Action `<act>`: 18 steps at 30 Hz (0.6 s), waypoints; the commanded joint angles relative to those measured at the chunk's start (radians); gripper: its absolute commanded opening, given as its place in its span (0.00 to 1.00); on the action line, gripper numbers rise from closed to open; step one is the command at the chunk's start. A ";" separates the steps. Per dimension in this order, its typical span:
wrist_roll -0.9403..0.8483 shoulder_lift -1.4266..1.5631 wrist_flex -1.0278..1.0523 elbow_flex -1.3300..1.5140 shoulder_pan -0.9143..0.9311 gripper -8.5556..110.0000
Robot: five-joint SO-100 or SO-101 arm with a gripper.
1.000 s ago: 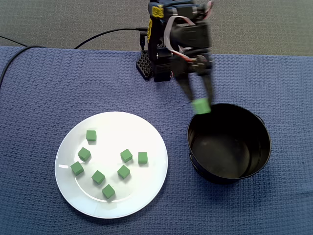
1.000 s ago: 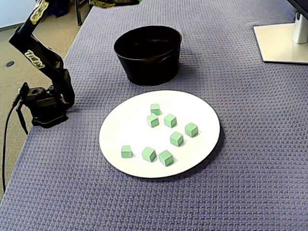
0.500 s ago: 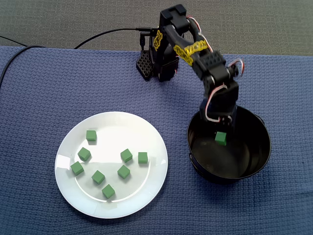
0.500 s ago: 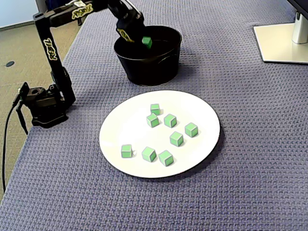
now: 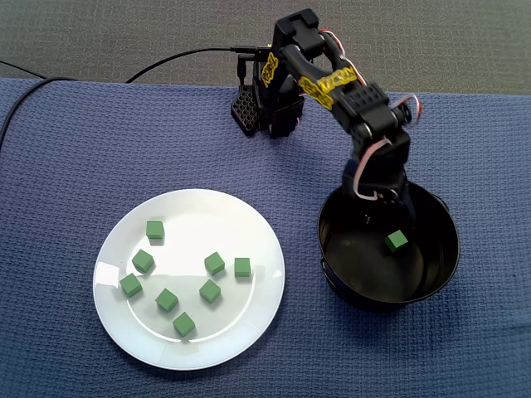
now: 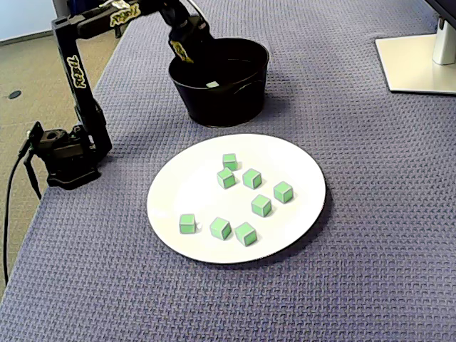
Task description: Pick up the items on the white plate and put them in the black container.
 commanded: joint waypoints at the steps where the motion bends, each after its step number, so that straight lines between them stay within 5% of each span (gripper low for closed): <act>1: 0.055 0.135 0.133 -0.252 0.166 0.30; 7: 0.146 0.206 0.285 -0.471 0.517 0.29; 12: 0.282 0.184 0.238 -0.256 0.765 0.31; 18: 0.423 0.080 0.110 0.000 0.845 0.32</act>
